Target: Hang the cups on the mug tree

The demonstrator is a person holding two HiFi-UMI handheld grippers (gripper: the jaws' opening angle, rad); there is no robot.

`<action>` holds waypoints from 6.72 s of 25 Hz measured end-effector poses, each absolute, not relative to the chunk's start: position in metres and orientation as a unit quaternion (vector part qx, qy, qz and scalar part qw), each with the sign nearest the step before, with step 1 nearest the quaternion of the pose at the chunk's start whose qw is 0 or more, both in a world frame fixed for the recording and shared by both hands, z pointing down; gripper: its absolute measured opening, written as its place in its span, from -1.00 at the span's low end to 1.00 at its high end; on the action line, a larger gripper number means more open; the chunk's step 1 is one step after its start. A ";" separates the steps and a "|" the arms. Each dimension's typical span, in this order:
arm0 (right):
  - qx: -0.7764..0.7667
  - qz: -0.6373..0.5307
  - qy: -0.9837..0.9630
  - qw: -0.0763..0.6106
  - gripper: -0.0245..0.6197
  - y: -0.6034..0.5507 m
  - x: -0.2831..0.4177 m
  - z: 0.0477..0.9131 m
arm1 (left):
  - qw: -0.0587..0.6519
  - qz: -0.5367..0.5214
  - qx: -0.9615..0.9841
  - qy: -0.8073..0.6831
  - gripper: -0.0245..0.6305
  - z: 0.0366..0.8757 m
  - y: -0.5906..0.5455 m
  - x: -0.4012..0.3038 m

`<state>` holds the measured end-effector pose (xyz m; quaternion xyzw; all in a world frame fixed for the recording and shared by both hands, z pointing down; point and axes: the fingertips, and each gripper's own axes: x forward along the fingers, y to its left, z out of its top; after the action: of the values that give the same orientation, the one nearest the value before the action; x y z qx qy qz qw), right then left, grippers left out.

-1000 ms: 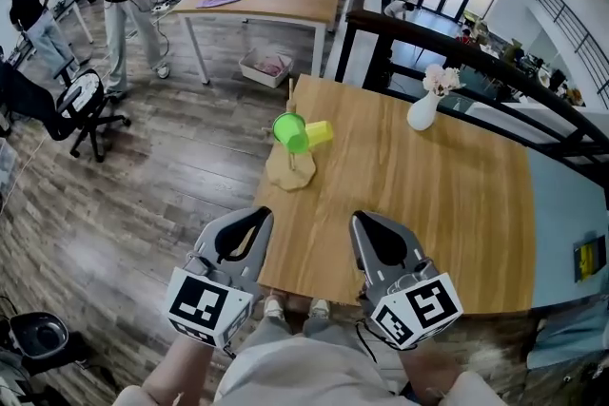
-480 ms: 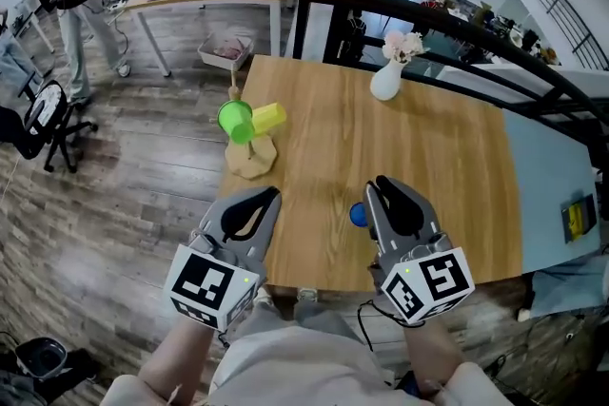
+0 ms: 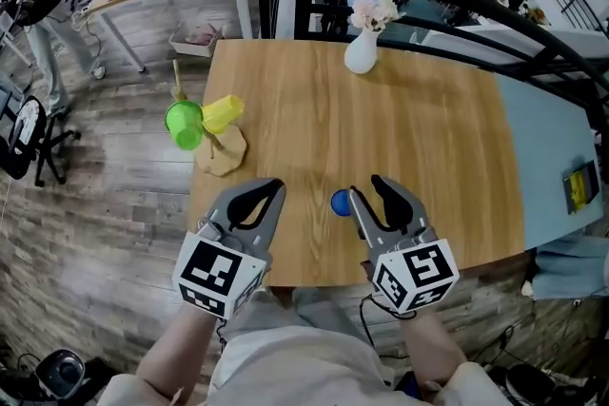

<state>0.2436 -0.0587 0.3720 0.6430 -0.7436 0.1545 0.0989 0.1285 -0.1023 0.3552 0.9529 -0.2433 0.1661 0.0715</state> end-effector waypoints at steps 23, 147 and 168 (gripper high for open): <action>0.623 0.259 -0.725 0.138 -0.26 -0.085 0.319 0.612 | 0.119 0.258 0.940 -0.187 -0.92 0.569 -0.115 0.236; 0.536 0.073 -0.835 0.097 -0.20 -0.143 -0.004 0.359 | 0.082 0.146 0.900 -0.402 -0.92 0.354 -0.140 -0.097; 0.562 0.119 -0.808 0.129 -0.20 -0.233 -0.006 0.494 | 0.142 0.210 0.890 -0.380 -0.92 0.480 -0.217 -0.090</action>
<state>-0.0056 -0.2326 0.4941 0.5619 -0.8083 0.1195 0.1292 -0.0904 -0.2171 0.4802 0.8896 -0.3799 0.2100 0.1421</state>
